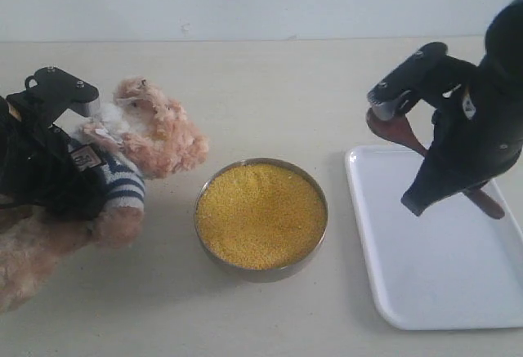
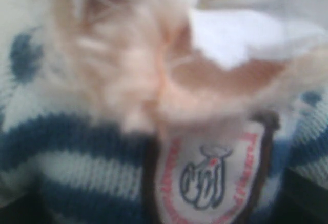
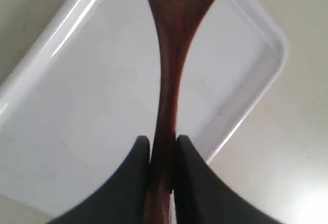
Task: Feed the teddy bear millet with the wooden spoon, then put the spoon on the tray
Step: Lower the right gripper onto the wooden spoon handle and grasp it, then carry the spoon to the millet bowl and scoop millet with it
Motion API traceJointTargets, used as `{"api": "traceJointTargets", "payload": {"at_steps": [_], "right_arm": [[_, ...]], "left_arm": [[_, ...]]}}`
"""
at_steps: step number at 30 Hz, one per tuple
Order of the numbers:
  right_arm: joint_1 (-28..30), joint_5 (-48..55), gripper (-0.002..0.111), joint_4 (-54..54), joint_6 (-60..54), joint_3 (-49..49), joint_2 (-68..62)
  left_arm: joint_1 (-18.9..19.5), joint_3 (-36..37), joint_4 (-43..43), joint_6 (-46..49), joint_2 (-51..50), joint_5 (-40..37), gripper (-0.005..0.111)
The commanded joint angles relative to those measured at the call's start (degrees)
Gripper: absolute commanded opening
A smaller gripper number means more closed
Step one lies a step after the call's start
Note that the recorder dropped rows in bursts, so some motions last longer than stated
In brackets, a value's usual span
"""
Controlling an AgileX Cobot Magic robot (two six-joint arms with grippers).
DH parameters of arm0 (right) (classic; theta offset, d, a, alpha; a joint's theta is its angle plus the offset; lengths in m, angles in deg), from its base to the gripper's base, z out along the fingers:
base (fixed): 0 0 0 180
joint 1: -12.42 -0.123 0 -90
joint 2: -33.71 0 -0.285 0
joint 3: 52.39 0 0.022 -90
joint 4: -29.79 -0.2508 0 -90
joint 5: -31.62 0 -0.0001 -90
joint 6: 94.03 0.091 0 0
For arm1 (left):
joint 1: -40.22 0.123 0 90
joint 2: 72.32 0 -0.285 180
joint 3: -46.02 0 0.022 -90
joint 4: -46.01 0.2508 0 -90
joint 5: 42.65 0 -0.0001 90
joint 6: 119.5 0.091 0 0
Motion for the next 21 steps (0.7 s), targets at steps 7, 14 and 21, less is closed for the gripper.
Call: {"api": "traceJointTargets", "payload": {"at_steps": [7, 14, 21], "right_arm": [[-26.4, 19.9, 0.000, 25.0, -9.8, 5.3, -2.7], [-35.0, 19.9, 0.000, 30.0, -15.9, 5.3, -8.4], [-37.3, 19.9, 0.000, 36.7, -18.8, 5.3, -11.5]], "left_arm": [[0.1, -0.3, -2.9, 0.2, 0.8, 0.3, 0.004], [0.1, -0.3, -3.8, 0.2, 0.9, -0.7, 0.004], [0.1, -0.3, -5.0, 0.2, 0.9, -1.0, 0.004]]}}
